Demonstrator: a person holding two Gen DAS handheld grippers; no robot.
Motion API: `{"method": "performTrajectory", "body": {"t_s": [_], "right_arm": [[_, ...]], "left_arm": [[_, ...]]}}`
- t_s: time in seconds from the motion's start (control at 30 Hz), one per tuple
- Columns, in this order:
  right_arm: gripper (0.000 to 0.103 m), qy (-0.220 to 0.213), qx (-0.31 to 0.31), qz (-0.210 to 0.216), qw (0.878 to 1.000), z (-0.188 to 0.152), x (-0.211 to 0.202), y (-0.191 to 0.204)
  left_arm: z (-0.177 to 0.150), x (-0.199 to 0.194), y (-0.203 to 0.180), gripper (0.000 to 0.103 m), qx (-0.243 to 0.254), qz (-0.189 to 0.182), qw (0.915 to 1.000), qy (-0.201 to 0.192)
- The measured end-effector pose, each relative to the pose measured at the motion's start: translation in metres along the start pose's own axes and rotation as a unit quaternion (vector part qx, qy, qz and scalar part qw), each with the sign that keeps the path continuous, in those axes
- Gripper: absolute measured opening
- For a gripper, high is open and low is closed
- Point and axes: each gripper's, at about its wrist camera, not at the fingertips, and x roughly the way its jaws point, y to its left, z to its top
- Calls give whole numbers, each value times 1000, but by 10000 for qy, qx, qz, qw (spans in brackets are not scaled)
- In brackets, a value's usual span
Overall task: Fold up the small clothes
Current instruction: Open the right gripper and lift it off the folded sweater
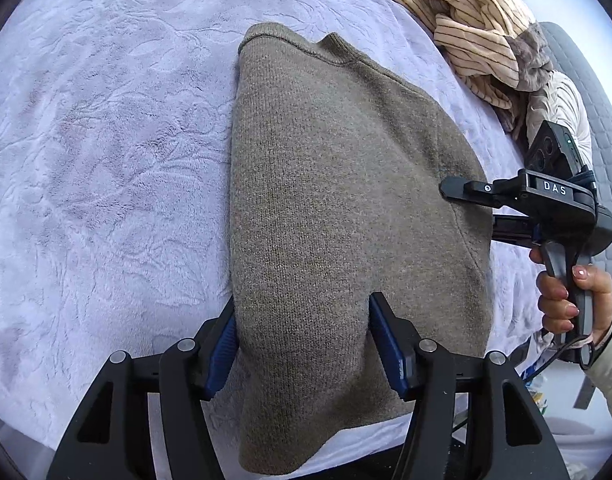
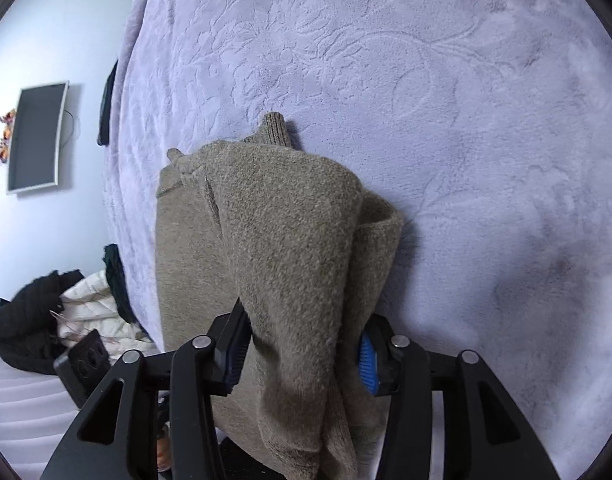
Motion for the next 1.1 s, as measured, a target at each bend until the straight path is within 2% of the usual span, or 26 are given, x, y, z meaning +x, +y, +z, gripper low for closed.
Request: {"method": "performTrajectory", "body": {"t_s": [0.17,0.43,0.53,0.63,0.9,1.1], "right_arm": [[55,-7,-181,-450,9988,-4,-11,-2],[58,-106,-376,-902,9952,-15,-21,0],[66,-144,-568,-1233,9906,-21,-21,4],[68,-172,-756,-1557,9848,-29,-19,6],[68,-236,-627,-1642,9841,-47,-32,-2],[68,-191,-496,-1757,9830,-70,-49,-11]], "left_arm": [[0,-2,-2,62,18,100,9999,-14],[1,-18,-11,62,94,401,9990,-150],[1,-26,-13,62,123,558,9980,-266],[-1,-29,-12,62,112,718,9969,-291],[-21,-30,-8,65,265,1241,9918,-115],[-31,-42,-24,65,241,1323,9907,-181]]}}
